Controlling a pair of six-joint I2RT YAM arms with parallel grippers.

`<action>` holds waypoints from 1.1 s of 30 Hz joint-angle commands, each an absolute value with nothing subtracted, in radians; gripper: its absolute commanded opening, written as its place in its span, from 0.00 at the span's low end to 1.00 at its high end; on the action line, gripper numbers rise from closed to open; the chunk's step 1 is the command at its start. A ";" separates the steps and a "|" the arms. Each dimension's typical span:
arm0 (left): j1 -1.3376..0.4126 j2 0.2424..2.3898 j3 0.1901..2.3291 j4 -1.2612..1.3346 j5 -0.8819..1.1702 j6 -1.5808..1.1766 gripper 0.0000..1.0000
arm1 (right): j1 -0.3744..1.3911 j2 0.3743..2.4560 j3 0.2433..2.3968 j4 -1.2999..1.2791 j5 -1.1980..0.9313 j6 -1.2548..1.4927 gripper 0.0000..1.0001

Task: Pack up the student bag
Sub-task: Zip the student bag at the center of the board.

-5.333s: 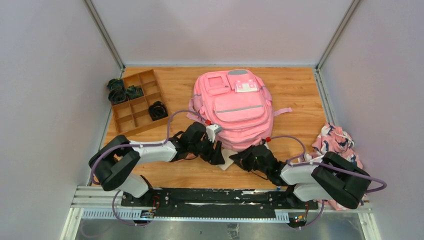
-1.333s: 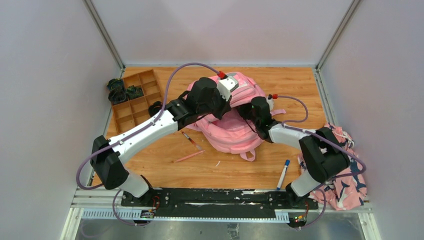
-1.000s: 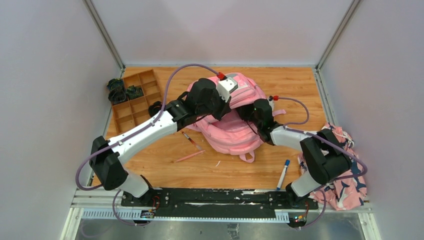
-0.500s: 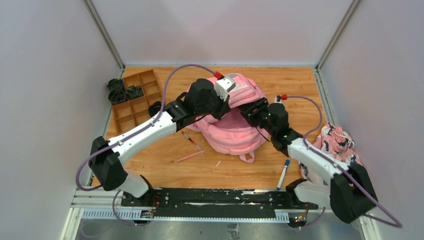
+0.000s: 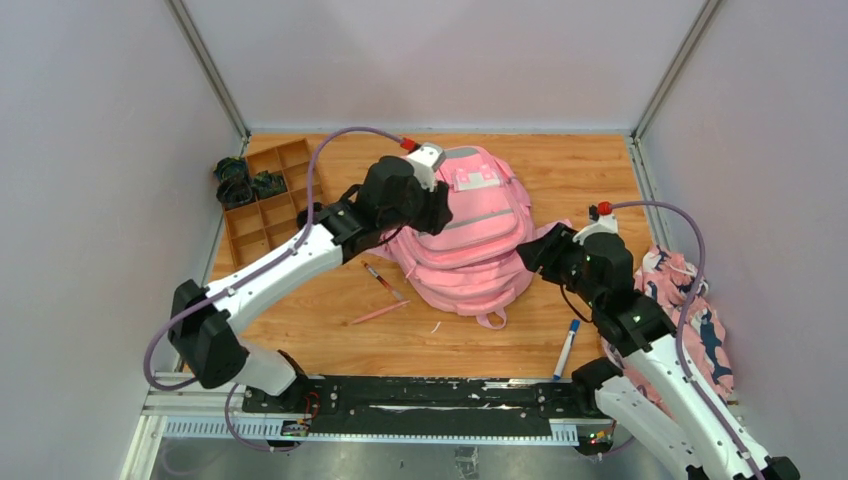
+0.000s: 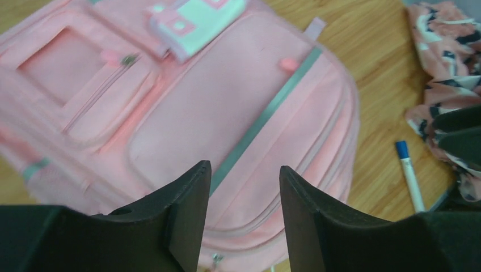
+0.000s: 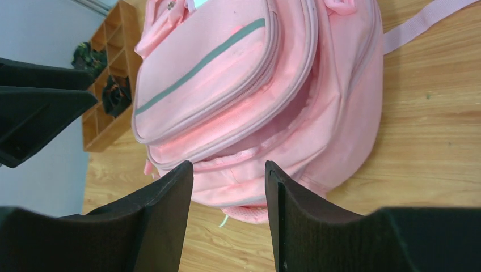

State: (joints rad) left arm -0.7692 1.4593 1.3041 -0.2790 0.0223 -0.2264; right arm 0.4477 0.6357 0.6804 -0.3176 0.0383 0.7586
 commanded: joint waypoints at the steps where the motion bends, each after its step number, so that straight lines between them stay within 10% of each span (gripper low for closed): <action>1: -0.730 1.313 1.158 -0.334 -0.083 -0.339 0.52 | 0.437 0.640 0.732 -0.470 0.048 0.620 0.54; 23: -0.724 1.332 0.909 -0.367 0.119 -0.248 0.49 | 0.436 0.685 0.756 -0.472 0.017 0.622 0.54; 33: -0.725 1.309 0.922 -0.358 0.144 -0.292 0.00 | 0.435 0.709 0.751 -0.456 -0.012 0.636 0.54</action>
